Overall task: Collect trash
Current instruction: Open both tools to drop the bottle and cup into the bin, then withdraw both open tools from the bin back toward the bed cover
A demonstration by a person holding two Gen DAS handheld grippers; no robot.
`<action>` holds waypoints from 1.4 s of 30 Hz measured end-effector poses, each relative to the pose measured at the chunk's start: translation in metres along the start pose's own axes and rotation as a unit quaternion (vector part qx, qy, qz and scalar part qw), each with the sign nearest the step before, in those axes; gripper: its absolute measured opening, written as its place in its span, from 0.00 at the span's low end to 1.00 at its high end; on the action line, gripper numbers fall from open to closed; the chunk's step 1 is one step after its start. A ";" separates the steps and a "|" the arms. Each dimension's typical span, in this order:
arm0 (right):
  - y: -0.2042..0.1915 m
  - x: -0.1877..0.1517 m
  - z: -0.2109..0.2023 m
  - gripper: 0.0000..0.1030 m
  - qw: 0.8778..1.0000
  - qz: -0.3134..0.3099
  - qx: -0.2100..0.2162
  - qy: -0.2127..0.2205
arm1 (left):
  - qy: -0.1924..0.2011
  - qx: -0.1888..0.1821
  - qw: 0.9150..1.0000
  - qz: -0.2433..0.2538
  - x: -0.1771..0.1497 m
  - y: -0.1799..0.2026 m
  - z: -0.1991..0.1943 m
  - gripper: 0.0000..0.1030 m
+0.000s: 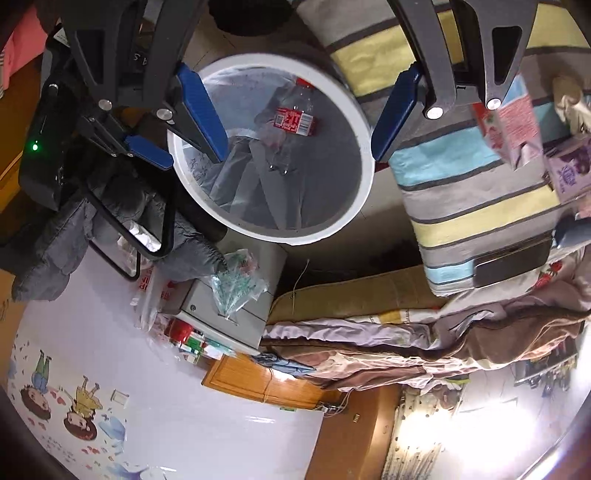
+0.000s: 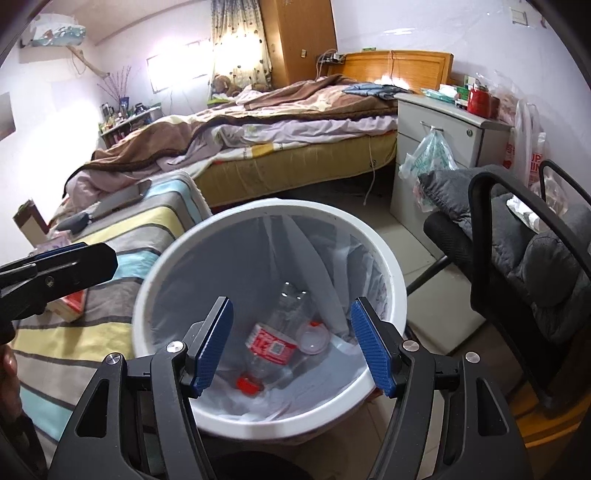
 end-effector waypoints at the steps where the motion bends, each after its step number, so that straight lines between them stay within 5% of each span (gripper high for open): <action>1: -0.002 0.001 -0.003 0.66 1.000 -0.001 -0.003 0.006 | 0.004 0.005 1.000 -0.002 -0.001 -0.002 -0.005 0.77; 21: -0.077 0.013 -0.037 0.66 0.996 -0.036 0.053 0.060 | 0.066 0.071 0.995 -0.040 -0.027 -0.075 -0.112 0.77; 31: -0.132 0.005 -0.023 0.66 0.992 -0.069 0.093 0.046 | 0.085 0.160 0.979 -0.092 -0.060 -0.167 -0.167 0.77; 42: -0.183 -0.005 -0.009 0.66 0.986 -0.106 0.127 0.022 | 0.094 0.213 0.958 -0.165 -0.096 -0.255 -0.204 0.77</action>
Point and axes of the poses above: each gripper's, at about its wrist camera, not at the fingertips, and z roughly the way its jaws point, y to its right, x to its top, the point moved 10 cm from there along z, roughly the way its jaws point
